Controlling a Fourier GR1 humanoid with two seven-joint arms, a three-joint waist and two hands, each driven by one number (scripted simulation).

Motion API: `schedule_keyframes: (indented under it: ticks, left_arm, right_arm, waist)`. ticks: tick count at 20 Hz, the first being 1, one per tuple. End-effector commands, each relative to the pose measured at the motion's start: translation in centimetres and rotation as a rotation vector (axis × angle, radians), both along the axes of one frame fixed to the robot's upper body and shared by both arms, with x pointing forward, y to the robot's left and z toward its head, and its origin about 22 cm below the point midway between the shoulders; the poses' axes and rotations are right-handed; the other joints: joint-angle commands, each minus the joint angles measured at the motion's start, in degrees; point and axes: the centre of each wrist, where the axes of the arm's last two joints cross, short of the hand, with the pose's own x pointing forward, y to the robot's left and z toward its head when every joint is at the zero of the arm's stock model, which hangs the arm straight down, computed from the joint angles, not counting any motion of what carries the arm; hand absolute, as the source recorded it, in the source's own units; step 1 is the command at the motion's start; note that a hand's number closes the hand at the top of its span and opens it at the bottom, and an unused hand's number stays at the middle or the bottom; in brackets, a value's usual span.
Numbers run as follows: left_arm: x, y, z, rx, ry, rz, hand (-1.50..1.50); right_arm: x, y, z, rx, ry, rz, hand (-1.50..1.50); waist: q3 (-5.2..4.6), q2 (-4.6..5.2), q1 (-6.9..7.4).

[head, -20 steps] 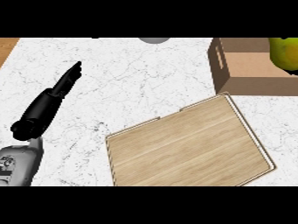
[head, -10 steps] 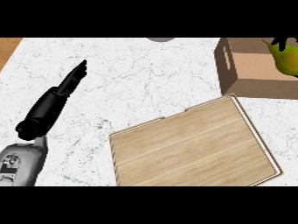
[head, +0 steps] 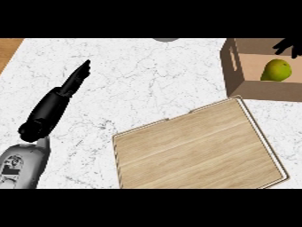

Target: Pick the pear from the tray and place it in the cardboard box

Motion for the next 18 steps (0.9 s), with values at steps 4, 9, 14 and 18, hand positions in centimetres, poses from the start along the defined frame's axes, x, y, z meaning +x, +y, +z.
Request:
schedule_keyframes:
  ticks: [4,9,14,18]
  left_arm:
    - [-0.4,0.3,-0.6,-0.007,0.008,0.005,0.0]
    - [-0.1,0.4,-0.5,-0.004,0.009,0.014,0.0]
    - [0.5,0.5,0.3,-0.005,-0.017,-0.003,0.0]
    - [0.3,-0.2,0.3,-0.002,-0.016,-0.021,0.0]
  right_arm:
    - [0.5,-0.3,-0.3,0.443,0.022,0.168,-1.5]
    - [1.2,0.6,-2.6,0.92,0.141,0.027,-1.5]
    - [0.8,-0.7,-2.1,1.117,0.228,-0.113,-1.5]
    - [-0.3,-3.2,-0.3,1.205,0.212,-0.187,-1.5]
  waist:
    - [0.13,-0.26,-0.43]
    - [0.16,0.0,-0.17]
    - [0.11,0.38,-0.39]
    - [0.25,0.76,0.25]
